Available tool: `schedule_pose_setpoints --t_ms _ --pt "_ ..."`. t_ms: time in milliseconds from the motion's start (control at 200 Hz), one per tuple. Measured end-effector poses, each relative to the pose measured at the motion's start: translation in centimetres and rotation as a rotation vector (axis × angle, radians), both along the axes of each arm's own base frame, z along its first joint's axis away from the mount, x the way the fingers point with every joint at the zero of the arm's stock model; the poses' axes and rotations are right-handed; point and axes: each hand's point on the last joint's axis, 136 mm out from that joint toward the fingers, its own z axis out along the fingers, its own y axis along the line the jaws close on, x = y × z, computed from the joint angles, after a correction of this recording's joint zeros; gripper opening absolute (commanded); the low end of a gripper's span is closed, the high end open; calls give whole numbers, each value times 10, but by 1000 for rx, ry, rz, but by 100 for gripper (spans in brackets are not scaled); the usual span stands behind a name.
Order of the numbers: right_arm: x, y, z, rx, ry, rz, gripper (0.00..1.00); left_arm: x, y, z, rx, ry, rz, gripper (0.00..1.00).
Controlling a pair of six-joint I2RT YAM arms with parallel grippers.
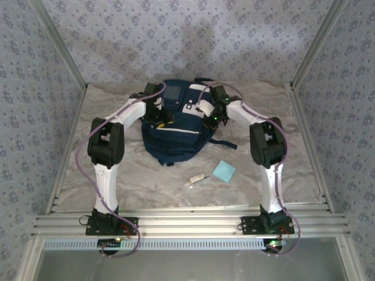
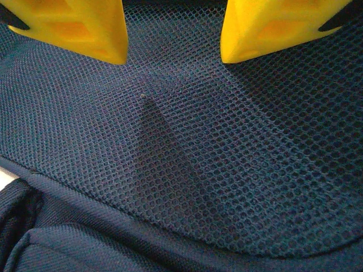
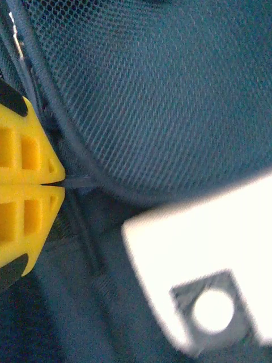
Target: Pack books, pencil case, and school supplies into a backpack
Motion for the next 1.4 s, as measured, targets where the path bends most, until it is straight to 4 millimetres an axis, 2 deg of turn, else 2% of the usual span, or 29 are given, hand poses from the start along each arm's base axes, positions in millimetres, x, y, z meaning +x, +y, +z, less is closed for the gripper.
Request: schedule_pose_setpoints --t_ms 155,315,495,565,665,725,795,919,1044,1139,1249,1399 --pt "0 -16 9 198 48 -253 0 2 -4 2 -24 -5 2 47" --pt "-6 -34 2 358 121 -498 0 2 -7 3 -35 -7 3 47" --pt "-4 -36 -6 465 154 -613 0 2 -9 3 -45 -5 12 48" --pt "-4 -33 -5 482 155 -611 1 2 -11 3 -44 -5 9 48" --pt "-5 -27 1 484 138 -579 15 1 -19 9 -33 -17 -7 48" --pt "-9 -22 9 461 112 -529 26 -2 -31 18 -36 -28 -32 48" --pt "-11 -14 21 414 75 -451 32 -5 -50 29 -48 -52 -68 48" --pt "-8 2 45 327 -12 -307 37 -13 -78 40 -74 -73 -120 48" --pt "-1 6 58 262 -64 -219 40 -10 -86 37 -93 -63 -128 48" --pt "3 3 53 214 -67 -186 40 -4 -87 24 -91 -47 -123 48" --pt "5 -1 34 157 -40 -160 39 -2 -84 5 -77 -14 -115 48" --pt "0 -4 9 104 14 -133 38 1 -83 7 -89 -11 -106 48"
